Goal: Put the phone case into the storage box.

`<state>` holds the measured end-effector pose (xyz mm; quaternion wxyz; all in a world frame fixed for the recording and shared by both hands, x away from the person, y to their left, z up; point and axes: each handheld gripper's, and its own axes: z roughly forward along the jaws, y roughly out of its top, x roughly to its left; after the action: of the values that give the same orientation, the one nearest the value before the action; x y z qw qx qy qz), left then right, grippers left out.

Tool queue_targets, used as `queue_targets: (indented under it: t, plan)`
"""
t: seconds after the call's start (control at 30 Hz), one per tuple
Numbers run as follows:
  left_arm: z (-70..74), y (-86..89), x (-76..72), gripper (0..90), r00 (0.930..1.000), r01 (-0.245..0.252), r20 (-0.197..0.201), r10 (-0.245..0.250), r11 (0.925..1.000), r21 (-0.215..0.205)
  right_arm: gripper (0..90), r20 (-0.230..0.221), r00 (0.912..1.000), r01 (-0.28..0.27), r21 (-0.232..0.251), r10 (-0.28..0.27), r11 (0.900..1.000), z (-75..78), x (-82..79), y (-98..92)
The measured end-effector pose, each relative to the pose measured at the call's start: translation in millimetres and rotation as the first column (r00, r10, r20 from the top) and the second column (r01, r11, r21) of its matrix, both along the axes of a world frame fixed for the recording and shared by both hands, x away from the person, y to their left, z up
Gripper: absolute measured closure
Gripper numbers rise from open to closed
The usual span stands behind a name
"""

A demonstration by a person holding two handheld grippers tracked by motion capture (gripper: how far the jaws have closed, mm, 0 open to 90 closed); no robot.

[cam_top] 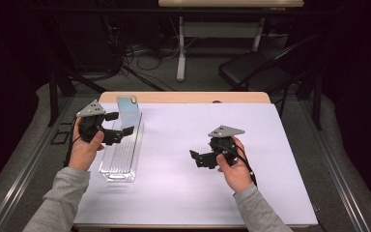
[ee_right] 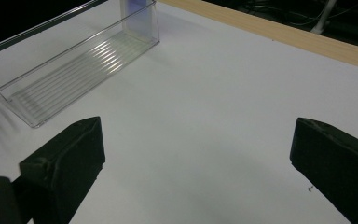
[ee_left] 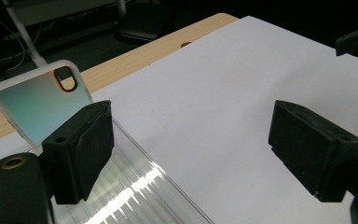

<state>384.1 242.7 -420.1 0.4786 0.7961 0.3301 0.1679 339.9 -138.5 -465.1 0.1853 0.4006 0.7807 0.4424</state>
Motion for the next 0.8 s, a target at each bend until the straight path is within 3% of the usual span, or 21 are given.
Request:
queue_targets:
  t: [0.27, 0.47, 0.8]
  plan:
    - [-5.5, -2.8, -18.2, 14.2, 0.999, 0.043, 0.006, -0.043, 0.9988, -0.022, 0.0, 0.009, 0.9998, -0.018, 0.02, 0.018, 1.0, 2.3, -14.7, -14.5]
    - [-8.6, -8.1, -33.9, 6.8, 0.9975, 0.07, 0.015, -0.069, 0.9969, -0.037, 0.0, 0.039, 0.999, -0.025, 0.024, 0.024, 0.999, 3.6, -26.8, -22.6]
    - [-21.8, -11.0, -53.5, 1.2, 0.9954, 0.095, 0.015, -0.094, 0.9935, -0.063, 0.0, 0.049, 0.9988, -0.003, 0.019, 0.002, 1.0, -7.1, -42.6, -36.2]
